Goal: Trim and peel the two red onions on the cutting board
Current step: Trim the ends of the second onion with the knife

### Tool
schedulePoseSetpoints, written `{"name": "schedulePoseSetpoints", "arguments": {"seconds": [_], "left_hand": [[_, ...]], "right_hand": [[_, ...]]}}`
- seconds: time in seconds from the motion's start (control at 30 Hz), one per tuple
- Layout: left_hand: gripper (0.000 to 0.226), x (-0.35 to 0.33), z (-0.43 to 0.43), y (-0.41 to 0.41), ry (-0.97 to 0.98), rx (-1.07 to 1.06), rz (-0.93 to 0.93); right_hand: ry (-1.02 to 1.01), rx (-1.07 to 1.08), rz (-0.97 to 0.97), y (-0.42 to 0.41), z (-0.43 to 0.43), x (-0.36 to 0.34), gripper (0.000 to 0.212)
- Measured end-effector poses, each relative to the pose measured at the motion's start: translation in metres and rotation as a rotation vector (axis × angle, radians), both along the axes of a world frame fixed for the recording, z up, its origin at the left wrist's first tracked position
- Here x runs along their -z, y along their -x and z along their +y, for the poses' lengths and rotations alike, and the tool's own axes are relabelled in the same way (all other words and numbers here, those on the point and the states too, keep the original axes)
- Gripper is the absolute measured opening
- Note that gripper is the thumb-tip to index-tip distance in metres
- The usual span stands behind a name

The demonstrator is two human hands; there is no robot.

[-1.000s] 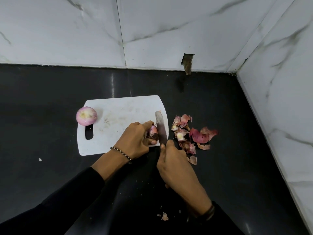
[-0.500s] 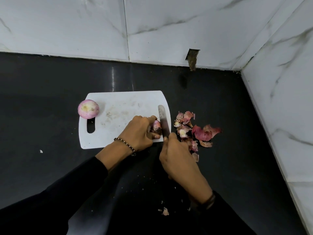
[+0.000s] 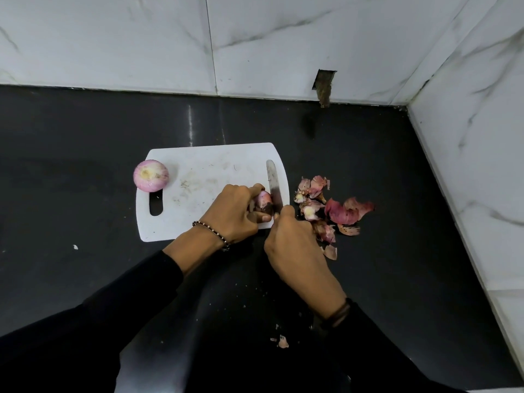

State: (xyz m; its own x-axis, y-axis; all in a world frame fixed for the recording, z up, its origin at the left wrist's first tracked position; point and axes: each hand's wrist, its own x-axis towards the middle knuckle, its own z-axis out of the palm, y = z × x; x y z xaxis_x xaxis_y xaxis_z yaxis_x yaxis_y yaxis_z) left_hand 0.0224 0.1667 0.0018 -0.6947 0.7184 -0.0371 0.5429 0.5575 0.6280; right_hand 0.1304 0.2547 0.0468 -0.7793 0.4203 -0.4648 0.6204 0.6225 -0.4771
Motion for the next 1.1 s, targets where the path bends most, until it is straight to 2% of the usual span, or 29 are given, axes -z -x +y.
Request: {"name": "schedulePoseSetpoints", "arguments": {"seconds": [0.1,0.2,0.37,0.53,0.67,0.73,0.9,1.1], "left_hand": [[0.037,0.001,0.001,0.000,0.035,0.028,0.008],[0.038,0.002,0.000,0.002,0.042,0.025,0.005],[0.031,-0.006,-0.001,-0.001,0.016,-0.005,0.013],[0.036,-0.004,-0.003,0.000,0.017,0.011,0.019],[0.031,-0.004,-0.003,0.000,0.006,-0.005,0.000],[0.033,-0.005,-0.001,-0.001,0.015,-0.013,0.002],[0.045,-0.003,0.001,0.000,0.060,-0.015,-0.007],[0.049,-0.003,0.006,0.000,0.101,-0.002,0.003]], "right_hand": [[0.014,-0.012,-0.066,-0.018,-0.005,0.001,0.026],[0.016,-0.009,-0.031,-0.028,-0.012,-0.003,0.023],[0.042,0.027,0.059,0.000,0.001,-0.005,0.020],[0.064,0.029,0.009,-0.030,-0.011,-0.005,0.022],[0.025,0.032,0.039,-0.009,-0.006,-0.002,0.024],[0.005,0.017,0.046,-0.001,-0.003,-0.002,0.025],[0.005,0.068,-0.088,-0.024,-0.023,0.005,0.024],[-0.034,0.034,-0.035,-0.003,-0.011,0.016,0.026]]}}
